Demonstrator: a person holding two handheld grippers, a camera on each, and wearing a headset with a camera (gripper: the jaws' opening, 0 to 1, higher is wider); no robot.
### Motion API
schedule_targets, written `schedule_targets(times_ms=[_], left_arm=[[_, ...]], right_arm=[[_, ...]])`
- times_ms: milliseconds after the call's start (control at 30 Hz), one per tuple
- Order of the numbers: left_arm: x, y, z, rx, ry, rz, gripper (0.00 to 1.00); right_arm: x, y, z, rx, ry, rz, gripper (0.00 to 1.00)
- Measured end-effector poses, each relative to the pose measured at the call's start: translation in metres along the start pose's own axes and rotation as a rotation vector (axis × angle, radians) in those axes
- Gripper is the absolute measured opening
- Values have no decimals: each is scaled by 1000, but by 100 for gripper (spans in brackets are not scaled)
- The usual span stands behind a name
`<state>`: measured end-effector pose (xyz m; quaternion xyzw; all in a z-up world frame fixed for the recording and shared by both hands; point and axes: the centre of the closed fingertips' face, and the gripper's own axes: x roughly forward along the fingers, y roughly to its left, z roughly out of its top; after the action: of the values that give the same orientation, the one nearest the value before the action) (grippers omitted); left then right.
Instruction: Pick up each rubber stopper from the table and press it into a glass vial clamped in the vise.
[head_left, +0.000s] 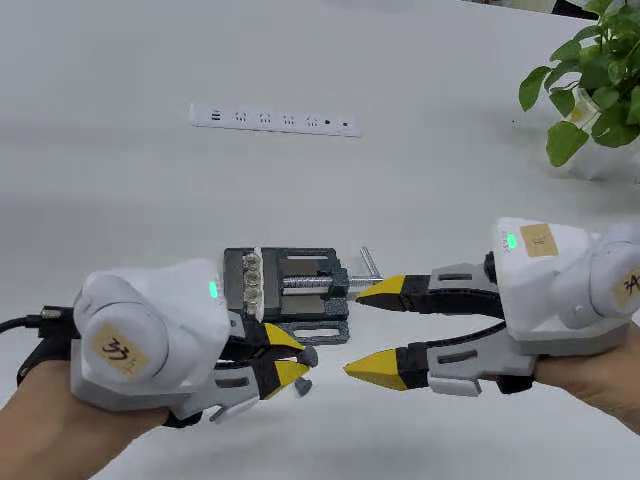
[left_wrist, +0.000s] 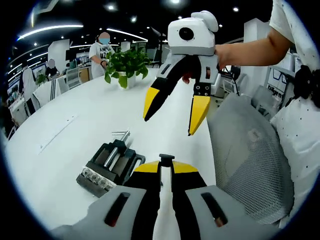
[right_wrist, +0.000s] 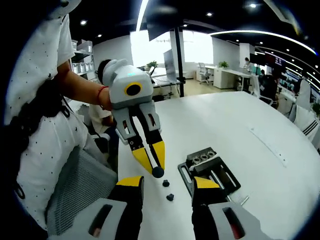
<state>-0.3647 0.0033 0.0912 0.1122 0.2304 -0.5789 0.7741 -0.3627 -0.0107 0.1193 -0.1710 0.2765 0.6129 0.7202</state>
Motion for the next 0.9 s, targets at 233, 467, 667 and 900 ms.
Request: schedule_targets(times_ms=[233,467,667,900], left_arm=[[1,-4,5,-5,-6,-9,4],[2,-7,10,-1,-14,-22,4],[2,-8,11,-2,-19,-32,4],[4,-10,13,7,-18,-39,4]], right_arm=[[4,10,2,-23,22,64,22],[8,17,2,-39,39,92,16],[8,19,-1,-51,52,107,12],[8,21,-3,-61,65,118,9]])
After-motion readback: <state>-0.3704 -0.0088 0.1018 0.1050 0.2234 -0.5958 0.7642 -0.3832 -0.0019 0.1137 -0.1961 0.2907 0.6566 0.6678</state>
